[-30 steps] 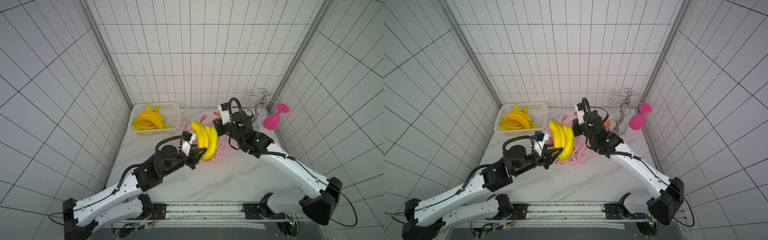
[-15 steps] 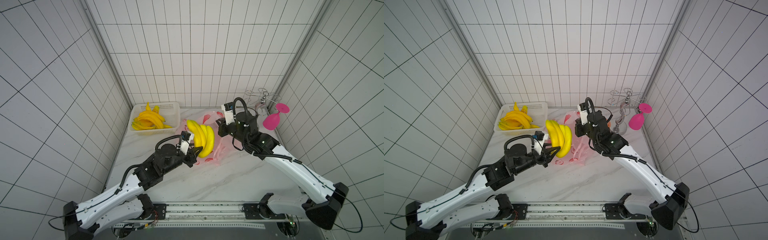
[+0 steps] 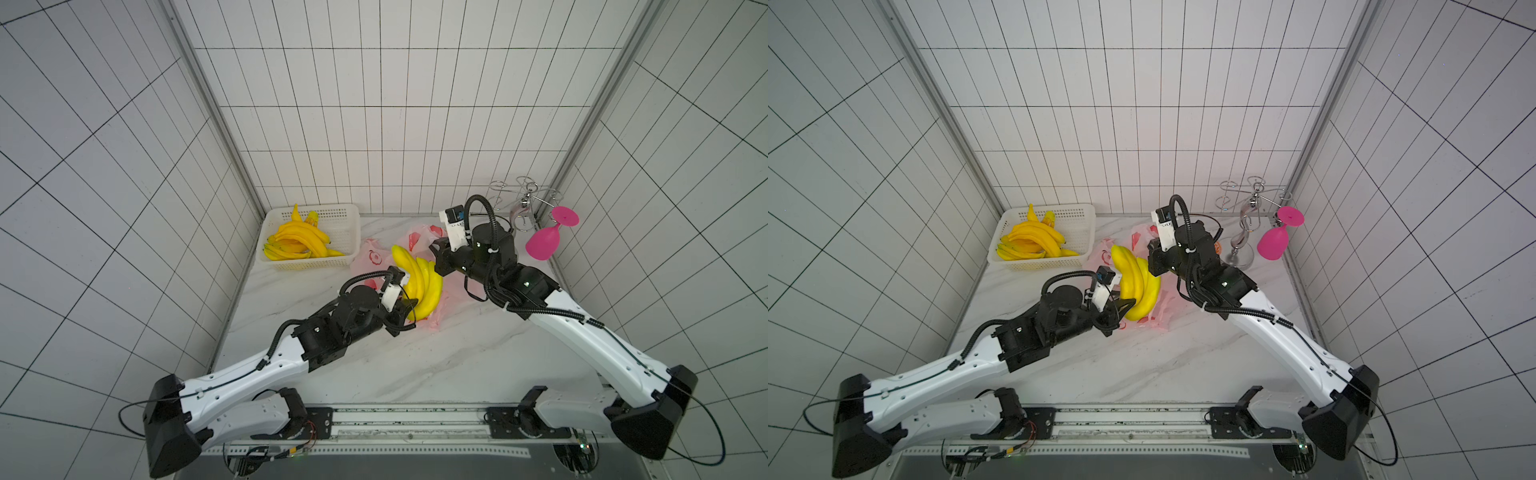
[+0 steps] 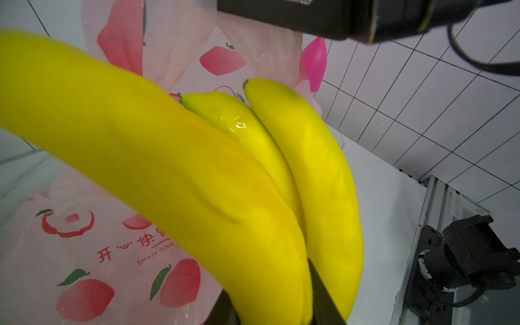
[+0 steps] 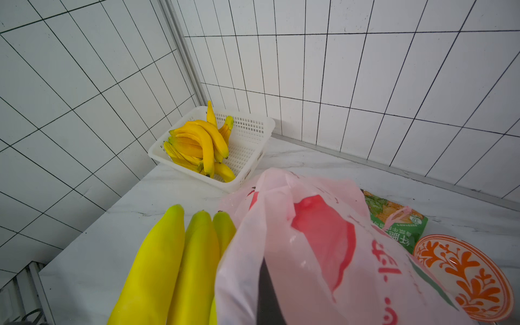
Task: Place the banana into a plastic bag & tie a knot
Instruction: Place the banana into the plastic bag.
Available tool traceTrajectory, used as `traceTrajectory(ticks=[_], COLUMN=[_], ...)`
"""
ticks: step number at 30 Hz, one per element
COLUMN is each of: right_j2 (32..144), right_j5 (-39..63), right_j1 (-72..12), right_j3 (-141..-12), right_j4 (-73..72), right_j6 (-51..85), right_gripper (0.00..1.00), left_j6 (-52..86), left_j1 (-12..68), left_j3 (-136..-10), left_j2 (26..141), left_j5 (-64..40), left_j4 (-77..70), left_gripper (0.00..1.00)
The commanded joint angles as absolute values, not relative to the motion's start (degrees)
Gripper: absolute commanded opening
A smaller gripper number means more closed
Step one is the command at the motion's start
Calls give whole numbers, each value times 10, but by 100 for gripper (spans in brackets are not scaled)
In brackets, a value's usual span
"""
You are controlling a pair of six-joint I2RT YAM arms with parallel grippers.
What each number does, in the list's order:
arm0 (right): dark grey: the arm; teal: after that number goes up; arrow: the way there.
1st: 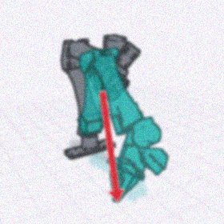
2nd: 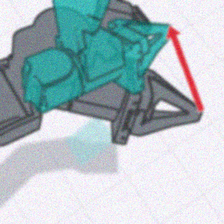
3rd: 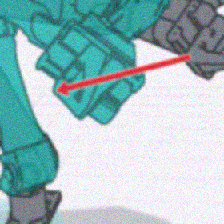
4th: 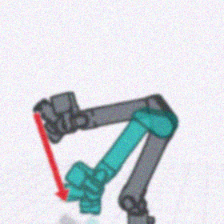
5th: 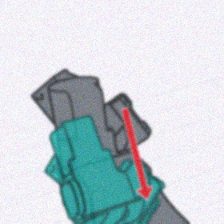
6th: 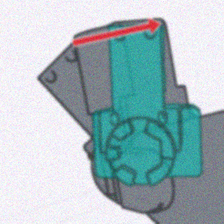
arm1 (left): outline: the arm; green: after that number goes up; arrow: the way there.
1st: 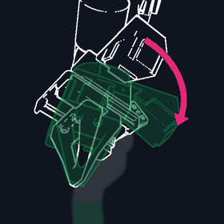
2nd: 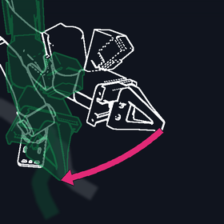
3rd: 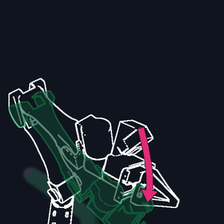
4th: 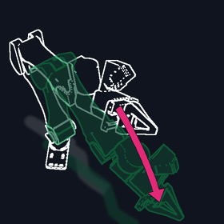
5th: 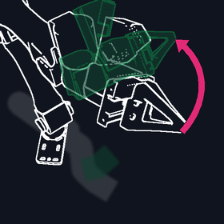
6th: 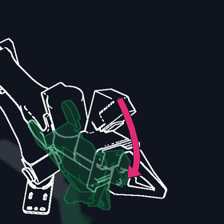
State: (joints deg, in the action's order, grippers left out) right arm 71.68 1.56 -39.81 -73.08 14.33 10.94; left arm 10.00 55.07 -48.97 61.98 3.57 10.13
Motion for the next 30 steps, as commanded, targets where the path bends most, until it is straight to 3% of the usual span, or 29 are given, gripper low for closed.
traceTrajectory(ticks=[1,11,17,24,30], right_j2=[699,714,712,736,731], right_j5=[37,17,42,79,60], right_j1=[-403,-403,-406,-429,-423], right_j3=[-735,-753,-754,-773,-766], right_j4=[138,174,170,141,123], right_j6=[127,156,154,192,215], right_gripper=[0,0,0,0,0], left_j6=[81,81,60,67,73], left_j1=[552,553,538,562,562], left_j3=[-526,-533,-537,-546,-513], left_j2=[641,671,684,731,722], left_j5=[62,236,130,95,-14], left_j4=[75,58,32,-15,-101], left_gripper=[20,19,20,20,20])
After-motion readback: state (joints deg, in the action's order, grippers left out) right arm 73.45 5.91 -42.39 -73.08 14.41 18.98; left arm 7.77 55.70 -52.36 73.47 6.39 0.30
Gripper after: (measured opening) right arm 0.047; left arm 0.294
